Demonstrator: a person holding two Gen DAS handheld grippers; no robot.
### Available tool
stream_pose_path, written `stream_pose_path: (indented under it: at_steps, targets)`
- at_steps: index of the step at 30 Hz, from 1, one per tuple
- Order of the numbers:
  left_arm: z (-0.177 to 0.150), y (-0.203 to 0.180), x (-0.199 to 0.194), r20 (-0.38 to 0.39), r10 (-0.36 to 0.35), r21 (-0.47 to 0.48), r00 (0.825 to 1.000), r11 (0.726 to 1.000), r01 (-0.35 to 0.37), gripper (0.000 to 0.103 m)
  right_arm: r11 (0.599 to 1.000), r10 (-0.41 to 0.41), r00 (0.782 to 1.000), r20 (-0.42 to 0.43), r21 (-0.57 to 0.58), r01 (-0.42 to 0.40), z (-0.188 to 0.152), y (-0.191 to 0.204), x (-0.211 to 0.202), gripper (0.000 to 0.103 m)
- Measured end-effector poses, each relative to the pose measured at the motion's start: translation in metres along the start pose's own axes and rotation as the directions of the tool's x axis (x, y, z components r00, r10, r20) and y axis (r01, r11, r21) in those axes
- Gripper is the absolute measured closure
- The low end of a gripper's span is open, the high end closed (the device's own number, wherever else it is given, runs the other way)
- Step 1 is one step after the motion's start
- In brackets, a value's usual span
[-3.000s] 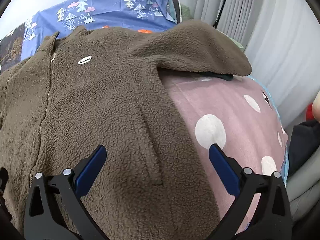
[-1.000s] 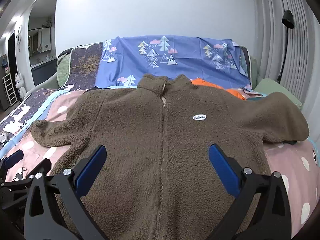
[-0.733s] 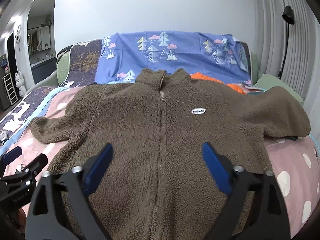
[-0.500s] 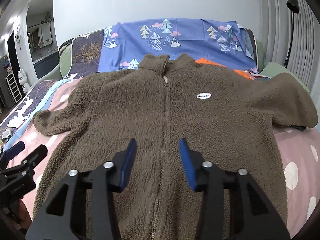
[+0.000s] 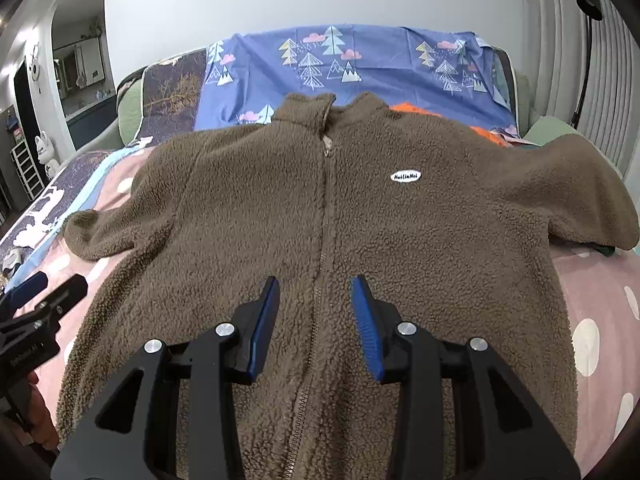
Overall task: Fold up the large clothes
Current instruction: 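Grasp the jacket sleeve cuff with the left gripper and lift it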
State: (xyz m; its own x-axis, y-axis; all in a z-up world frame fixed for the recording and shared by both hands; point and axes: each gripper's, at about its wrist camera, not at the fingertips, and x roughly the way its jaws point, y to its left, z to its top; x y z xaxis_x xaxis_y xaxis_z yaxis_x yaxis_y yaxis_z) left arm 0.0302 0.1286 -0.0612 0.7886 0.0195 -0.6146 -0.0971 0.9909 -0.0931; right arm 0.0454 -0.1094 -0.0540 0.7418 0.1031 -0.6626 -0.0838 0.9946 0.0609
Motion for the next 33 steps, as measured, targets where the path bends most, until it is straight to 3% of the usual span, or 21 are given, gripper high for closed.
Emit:
stream_pose_path:
  at_steps: [4,12,20,24,27,30,33]
  targets:
    - [0.000,0.011,0.006,-0.023,-0.004,-0.029,1.000,1.000,0.004,0.013,1.000,-0.003,1.000,0.005,0.004,0.003,-0.001,-0.002,0.000,0.063]
    - [0.003,0.034,0.013,-0.044,0.000,-0.095,0.999,0.995,-0.004,0.013,1.000,0.010,1.000,-0.025,0.028,-0.009,-0.002,-0.007,0.005,0.059]
    - [0.007,0.042,0.015,-0.041,0.023,-0.098,0.999,0.995,-0.027,0.013,1.000,0.008,0.999,-0.039,0.016,-0.008,-0.003,-0.007,0.010,0.059]
    - [0.011,0.048,0.021,-0.057,0.023,-0.095,0.998,0.995,-0.029,0.007,1.000,0.007,0.999,-0.054,0.005,-0.007,-0.004,-0.009,0.014,0.055]
    - [0.020,0.075,0.034,-0.068,0.031,-0.131,0.997,0.991,-0.040,0.003,1.000,-0.007,0.998,-0.063,-0.010,0.007,-0.006,-0.014,0.016,0.053]
    - [0.026,0.133,0.059,-0.103,0.089,-0.256,0.991,0.960,-0.113,0.003,1.000,-0.021,0.997,-0.078,-0.014,0.020,-0.006,-0.024,0.016,0.052]
    - [0.030,0.204,0.092,-0.150,0.115,-0.408,0.982,0.898,-0.167,0.003,0.999,-0.042,0.996,-0.081,-0.021,0.040,-0.002,-0.034,0.016,0.049]
